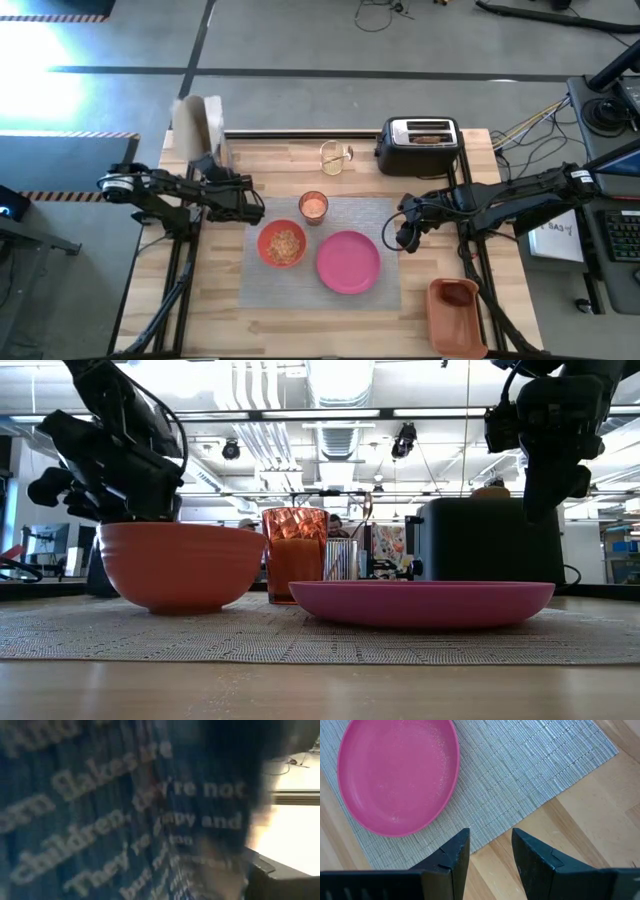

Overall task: Arrange a breakfast setting
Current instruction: Pour the blue cereal into the orange bowl

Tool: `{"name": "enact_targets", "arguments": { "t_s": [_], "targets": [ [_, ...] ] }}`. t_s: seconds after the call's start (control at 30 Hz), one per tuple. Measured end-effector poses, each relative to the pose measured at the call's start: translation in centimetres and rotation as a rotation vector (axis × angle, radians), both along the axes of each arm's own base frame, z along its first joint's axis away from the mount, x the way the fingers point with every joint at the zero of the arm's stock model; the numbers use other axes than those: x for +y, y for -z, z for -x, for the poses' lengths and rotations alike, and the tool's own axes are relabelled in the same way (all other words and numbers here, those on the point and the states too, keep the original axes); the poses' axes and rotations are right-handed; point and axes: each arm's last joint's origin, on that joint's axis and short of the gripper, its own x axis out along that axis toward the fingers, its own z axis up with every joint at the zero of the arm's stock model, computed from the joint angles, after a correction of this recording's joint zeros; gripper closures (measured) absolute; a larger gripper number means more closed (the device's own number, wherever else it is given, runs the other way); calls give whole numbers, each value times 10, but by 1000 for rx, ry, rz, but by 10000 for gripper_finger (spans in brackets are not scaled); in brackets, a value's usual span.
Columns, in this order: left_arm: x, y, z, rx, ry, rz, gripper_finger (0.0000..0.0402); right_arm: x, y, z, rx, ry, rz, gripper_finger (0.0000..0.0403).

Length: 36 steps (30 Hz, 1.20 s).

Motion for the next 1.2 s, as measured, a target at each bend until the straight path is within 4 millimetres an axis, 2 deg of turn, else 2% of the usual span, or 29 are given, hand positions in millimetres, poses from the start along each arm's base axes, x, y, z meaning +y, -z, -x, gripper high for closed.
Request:
{"name": "enact_targets", "arguments": {
  "t_s": [0.27, 0.57, 0.77, 0.87, 1.2],
  "targets": [
    [-1, -2, 0, 22, 14, 14, 167, 0, 0, 0, 0, 0, 0, 266],
    [-10, -33, -6, 103, 4, 305, 167, 0, 0, 0, 0, -1, 0, 266],
    [-12, -45, -4, 107, 33, 330, 171, 0, 0, 0, 0, 0, 0, 266],
    [-11, -42, -1, 93, 37, 288, 178, 0, 0, 0, 0, 0, 0, 266],
    [-10, -12, 12, 39, 2, 210, 185, 0, 0, 0, 0, 0, 0, 266]
  ]
}}
